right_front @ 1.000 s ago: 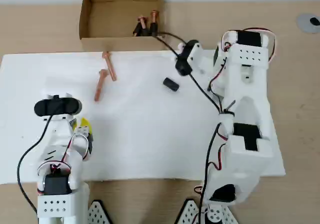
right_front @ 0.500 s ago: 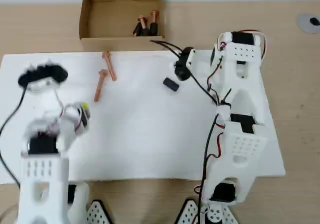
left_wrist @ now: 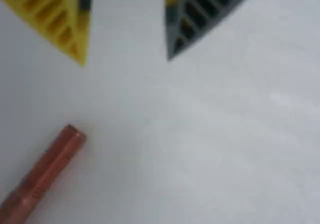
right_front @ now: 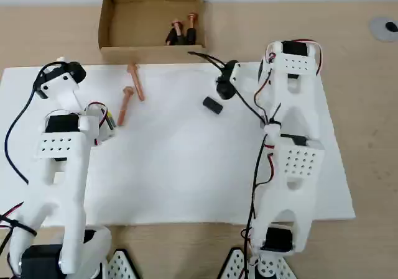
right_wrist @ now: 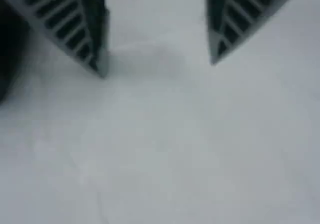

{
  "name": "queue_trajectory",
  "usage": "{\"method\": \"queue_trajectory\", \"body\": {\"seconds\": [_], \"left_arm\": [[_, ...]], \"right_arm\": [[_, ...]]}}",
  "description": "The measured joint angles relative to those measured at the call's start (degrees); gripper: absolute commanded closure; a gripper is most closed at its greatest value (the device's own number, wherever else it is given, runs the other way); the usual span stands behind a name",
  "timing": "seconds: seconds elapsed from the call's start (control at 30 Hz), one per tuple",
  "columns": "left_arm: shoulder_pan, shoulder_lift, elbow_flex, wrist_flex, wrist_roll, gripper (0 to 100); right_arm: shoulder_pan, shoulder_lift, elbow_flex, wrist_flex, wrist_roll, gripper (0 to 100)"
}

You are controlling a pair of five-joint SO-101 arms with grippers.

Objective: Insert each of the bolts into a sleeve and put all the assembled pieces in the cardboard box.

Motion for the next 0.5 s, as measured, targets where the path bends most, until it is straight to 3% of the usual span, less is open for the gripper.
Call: {"method": "queue_trajectory", "body": {"seconds": [0.37,0.5], "left_arm": [[0.0,0.0,-0.1,0.4,0.1,88],[0.0,0.1,-0.1,0.4,0.1,88]], "right_arm": [[0.4,3.5,-5.5,0.4,0.0,83.2],[0.4,2.9,-6.3,0.0,0.0,99.6]]}}
